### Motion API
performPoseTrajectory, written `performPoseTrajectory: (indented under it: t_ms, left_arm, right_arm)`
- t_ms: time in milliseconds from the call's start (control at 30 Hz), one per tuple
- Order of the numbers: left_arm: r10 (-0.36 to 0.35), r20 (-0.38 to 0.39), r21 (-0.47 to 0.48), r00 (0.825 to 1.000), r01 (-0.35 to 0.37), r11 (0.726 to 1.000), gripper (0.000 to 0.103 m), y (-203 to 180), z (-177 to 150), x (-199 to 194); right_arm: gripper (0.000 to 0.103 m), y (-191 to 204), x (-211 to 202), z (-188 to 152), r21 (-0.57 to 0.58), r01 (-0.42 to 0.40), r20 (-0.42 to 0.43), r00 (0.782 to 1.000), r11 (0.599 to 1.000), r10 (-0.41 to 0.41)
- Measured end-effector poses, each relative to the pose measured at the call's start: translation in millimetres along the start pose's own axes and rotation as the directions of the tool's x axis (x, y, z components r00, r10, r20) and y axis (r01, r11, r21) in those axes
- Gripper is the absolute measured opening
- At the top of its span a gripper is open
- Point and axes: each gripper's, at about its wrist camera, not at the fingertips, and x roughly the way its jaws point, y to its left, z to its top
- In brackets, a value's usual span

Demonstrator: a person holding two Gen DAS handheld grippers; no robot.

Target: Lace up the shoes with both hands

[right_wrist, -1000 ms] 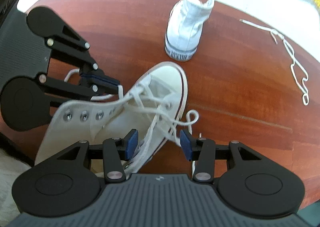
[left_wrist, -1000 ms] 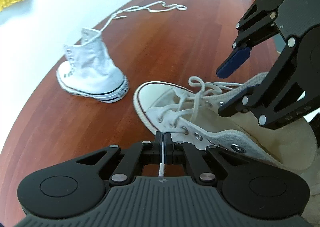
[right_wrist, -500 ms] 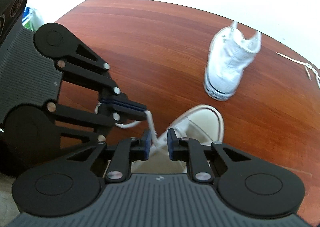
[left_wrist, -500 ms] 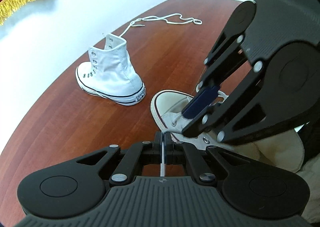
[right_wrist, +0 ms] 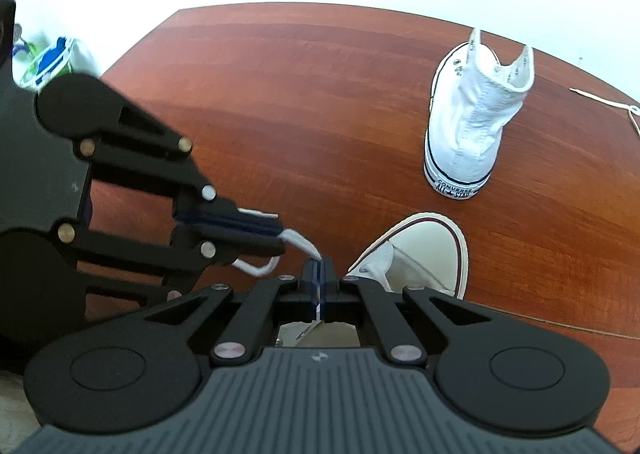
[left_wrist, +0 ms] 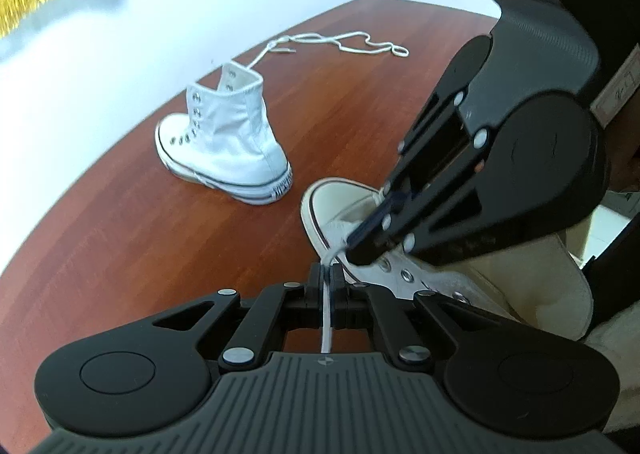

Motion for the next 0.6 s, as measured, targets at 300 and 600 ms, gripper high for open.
performPoseTrajectory:
  t_ms: [300,600]
  left_arm:
    - [-0.071,-0.003,-0.048,0.997,0.071,0.996,0.006,-5.2,1.0,7.5]
    - [-0.095,0.026,-0.177,0.995,0.098,0.979,0.006,9.3,1.7,19.0]
  right_arm:
    - [0.001,0.2,-9.0,5.6,0.022,-0.013,0.055,0.998,1.0,0.012]
    - [0.001,8.6,-21.7,11.3,0.014,-0.038,0.095,0.995,0.999,0.036]
